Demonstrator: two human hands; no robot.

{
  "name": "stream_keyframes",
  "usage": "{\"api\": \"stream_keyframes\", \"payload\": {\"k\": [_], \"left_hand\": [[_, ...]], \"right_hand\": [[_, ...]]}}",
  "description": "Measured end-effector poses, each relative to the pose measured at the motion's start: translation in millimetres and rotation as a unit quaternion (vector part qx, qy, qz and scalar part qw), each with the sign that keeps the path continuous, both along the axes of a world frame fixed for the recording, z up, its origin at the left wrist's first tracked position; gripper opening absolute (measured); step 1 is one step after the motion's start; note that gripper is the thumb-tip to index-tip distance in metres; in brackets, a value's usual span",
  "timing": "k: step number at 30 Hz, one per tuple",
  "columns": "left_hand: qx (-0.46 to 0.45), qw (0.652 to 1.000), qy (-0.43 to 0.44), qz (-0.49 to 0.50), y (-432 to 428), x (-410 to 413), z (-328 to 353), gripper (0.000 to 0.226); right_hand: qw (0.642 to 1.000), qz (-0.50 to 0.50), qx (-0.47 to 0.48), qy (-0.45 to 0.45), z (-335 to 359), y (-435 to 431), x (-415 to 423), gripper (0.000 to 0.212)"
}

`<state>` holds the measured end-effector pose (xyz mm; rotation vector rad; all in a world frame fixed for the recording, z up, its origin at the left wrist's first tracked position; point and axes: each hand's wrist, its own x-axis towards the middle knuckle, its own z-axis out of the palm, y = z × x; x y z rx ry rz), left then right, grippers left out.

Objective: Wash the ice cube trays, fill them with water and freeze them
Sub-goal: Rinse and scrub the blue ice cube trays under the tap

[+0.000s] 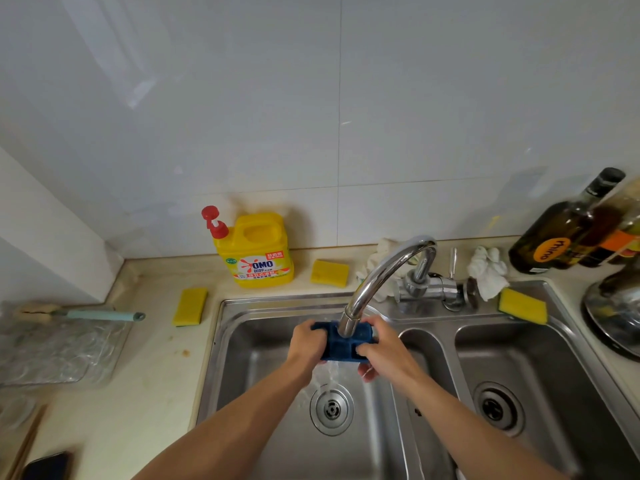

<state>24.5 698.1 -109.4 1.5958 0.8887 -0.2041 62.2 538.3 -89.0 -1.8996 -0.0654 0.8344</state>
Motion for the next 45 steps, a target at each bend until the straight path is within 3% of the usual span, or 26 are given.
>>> {"api": "stream_keyframes", "payload": {"k": [6,11,14,18,22,28,33,38,45], "left_hand": [[0.006,1.0,0.0,-0.001,-4,1,-2,0.022],[0.021,0.998,-0.038,-0.039,-12,0,1,0.021],[-0.027,0.997,-0.053,-0.056,-13,-3,1,0.019],[-0.139,0.988,-0.053,-0.05,-9,-11,1,0.029],[-0.173,0.983,-0.049,-0.043,-5,-14,-2,0.045],[-0.203,0.975,-0.034,-0.089,-1,-16,-6,0.034],[-0.157,0.982,-0.016,-0.1,0,-13,-10,0.031],[-0.04,0.998,-0.026,-0.051,0,-10,-13,0.019],[-0.001,1.0,-0.013,0.01,3,-10,-19,0.014]], "right_hand": [[0.994,-0.076,0.039,0.062,-2,-5,-2,0.009],[0.989,-0.121,-0.013,0.082,-8,-5,-1,0.013],[0.987,-0.129,-0.032,0.087,-10,-6,1,0.017],[0.984,-0.158,-0.032,0.076,-9,-9,1,0.017],[0.989,-0.137,-0.036,0.033,-5,0,0,0.014],[0.99,-0.127,-0.048,-0.048,2,5,-1,0.01],[0.992,-0.1,-0.069,-0.027,1,2,1,0.013],[0.994,-0.022,-0.106,0.016,-4,-2,0,0.012],[0.994,0.055,-0.098,0.0,0,3,-6,0.012]]}}
